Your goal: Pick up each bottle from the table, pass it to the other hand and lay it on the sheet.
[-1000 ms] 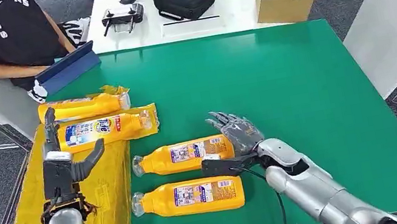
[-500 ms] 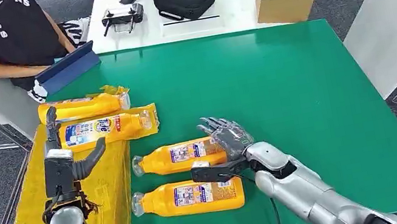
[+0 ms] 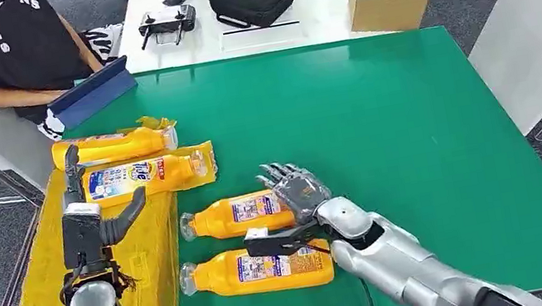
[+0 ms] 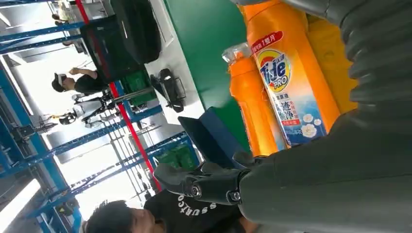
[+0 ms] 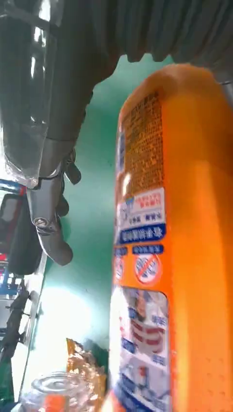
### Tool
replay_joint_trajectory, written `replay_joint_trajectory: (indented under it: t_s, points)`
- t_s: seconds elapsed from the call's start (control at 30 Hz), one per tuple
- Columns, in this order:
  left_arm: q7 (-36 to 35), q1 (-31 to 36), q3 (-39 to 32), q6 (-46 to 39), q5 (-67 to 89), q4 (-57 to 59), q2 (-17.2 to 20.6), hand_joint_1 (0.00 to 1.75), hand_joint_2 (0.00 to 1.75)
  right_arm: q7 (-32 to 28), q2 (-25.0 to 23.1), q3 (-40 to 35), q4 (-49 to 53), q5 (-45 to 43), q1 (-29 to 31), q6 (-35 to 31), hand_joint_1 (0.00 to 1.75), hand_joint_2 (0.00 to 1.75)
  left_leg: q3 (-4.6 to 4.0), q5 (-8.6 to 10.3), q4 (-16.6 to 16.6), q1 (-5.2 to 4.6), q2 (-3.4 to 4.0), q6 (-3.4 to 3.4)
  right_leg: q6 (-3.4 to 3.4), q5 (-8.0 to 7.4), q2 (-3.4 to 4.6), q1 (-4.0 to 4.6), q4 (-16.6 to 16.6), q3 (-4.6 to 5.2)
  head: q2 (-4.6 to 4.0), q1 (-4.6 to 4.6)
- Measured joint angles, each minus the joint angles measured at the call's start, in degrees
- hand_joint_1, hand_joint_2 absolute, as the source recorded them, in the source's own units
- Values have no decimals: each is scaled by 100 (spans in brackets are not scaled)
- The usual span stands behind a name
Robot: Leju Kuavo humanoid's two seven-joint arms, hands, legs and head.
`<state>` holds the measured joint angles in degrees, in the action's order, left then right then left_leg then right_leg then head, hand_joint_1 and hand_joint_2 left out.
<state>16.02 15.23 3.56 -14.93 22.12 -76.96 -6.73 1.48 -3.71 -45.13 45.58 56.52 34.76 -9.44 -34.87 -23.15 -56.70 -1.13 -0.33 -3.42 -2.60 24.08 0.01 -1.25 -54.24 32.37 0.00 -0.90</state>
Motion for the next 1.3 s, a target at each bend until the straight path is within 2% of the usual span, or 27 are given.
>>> replay_joint_trajectory:
  t_s: [0.07, 0.1, 0.17, 0.2, 0.23, 0.3, 0.33, 0.43, 0.83, 1.1, 1.3]
  points:
    - [-2, 5, 0, 0, -4, 0, -7, 0, 175, 187, -70, -84, -202, 209, 50, 29, 0, 175, 0, 0, 0, 0, 0, 0, 0, 0, 0, 0, 0, 0, 0, 0]
    - [-4, 9, 0, 0, -7, 2, -11, 0, 175, 254, -101, -127, -309, 276, 68, 46, 9, 175, 0, 0, 0, 0, -1, 0, 0, 0, 0, 0, 0, 0, 0, 0]
    - [-4, 15, -2, 0, -7, 9, -20, 0, 175, 344, -134, -164, -458, 350, 120, 125, 108, 175, 4, 0, 0, 0, 4, 0, 0, 0, 1, 0, 0, -2, 0, -2]
    - [-4, 23, 0, 0, -11, 22, -22, 0, 175, 391, -153, -192, -525, 370, 155, 187, 138, 175, 8, 0, 0, 0, 9, 0, 0, 0, 4, 0, 0, -4, 0, 0]
    - [-2, 41, 0, 2, -15, 39, -26, 0, 175, 423, -180, -221, -595, 401, 193, 254, 148, 175, 15, 0, 0, 0, 11, 0, 1, 0, 5, 0, 2, -6, 0, -2]
    - [6, 99, 2, 2, -57, 83, -33, 0, 175, 499, -199, -269, -772, 444, 253, 405, 152, 175, 19, -1, 0, 0, 8, 1, 2, 0, 5, 0, 3, -10, 0, 2]
    - [9, 130, 2, 2, -63, 98, -33, 0, 175, 517, -206, -282, -823, 442, 285, 461, 164, 175, 22, -1, 0, 0, 6, 1, 3, 1, 4, -1, 3, -11, 0, -4]
    - [18, 197, 2, 0, -111, 155, -33, 0, 175, 521, -234, -298, -986, 431, 383, 584, 175, 175, 32, 1, 1, 0, 4, 1, 4, 0, 3, -1, 3, -24, 0, -2]
    - [39, 204, 0, 0, -171, 190, -31, 0, 175, 490, -256, -324, -1113, 379, 480, 605, 175, 175, 42, 2, 1, -1, 2, 0, 4, -1, 2, -2, 3, -35, 0, 0]
    - [46, 188, 2, -2, -179, 190, -31, 0, 175, 601, -232, -315, -1041, 381, 372, 46, 175, 175, 40, 2, 1, -1, 2, 0, 3, -1, 2, -2, 2, -35, 0, 0]
    - [46, 166, 0, -13, -179, 190, -33, 0, 175, 656, -127, -256, -820, 381, 268, -44, 175, 175, 35, 2, 0, -1, 3, 0, 2, -2, 3, -2, 2, -32, 0, -2]
